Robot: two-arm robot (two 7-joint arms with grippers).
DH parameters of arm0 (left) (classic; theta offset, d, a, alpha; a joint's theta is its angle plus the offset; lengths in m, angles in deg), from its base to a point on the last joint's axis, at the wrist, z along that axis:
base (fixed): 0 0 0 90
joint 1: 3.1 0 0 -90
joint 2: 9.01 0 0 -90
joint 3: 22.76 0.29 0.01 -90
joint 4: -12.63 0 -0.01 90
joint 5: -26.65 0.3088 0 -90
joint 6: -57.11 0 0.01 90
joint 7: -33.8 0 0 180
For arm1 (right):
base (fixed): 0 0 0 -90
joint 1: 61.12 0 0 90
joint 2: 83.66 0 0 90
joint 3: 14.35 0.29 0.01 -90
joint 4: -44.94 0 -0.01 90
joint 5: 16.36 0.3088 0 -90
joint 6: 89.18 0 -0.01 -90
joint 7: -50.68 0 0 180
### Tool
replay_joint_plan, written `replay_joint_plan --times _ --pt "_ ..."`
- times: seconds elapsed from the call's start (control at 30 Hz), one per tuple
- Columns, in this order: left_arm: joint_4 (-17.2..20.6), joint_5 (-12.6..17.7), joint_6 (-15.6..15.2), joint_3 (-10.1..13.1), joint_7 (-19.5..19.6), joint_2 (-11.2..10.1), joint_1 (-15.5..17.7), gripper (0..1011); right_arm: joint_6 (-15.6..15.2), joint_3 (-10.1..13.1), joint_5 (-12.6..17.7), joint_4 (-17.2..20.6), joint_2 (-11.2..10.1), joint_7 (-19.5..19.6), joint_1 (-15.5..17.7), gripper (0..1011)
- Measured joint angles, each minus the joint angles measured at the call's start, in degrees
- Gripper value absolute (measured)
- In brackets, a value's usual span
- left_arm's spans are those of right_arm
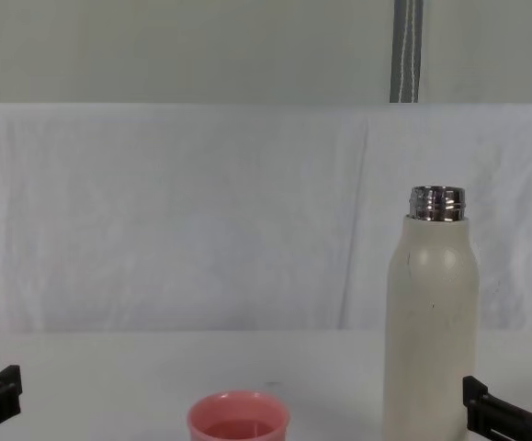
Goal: Grasp the thermos with one hand and pour water into the cup lid.
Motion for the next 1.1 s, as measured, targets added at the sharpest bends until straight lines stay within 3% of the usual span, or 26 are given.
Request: replay_joint_plan --times 0.87,1.1 --pt "0.0 0.0 0.0 0.0 0.0 0.0 0.0 1001 0.0 0.0 0.0 0.0 0.0 0.0 0.0 1001" --pt "0.0 0.0 0.0 0.0 0.0 0.0 0.0 1001 0.1 1.0 -0.1 0.0 0.8 -1.7 0.1 1001"
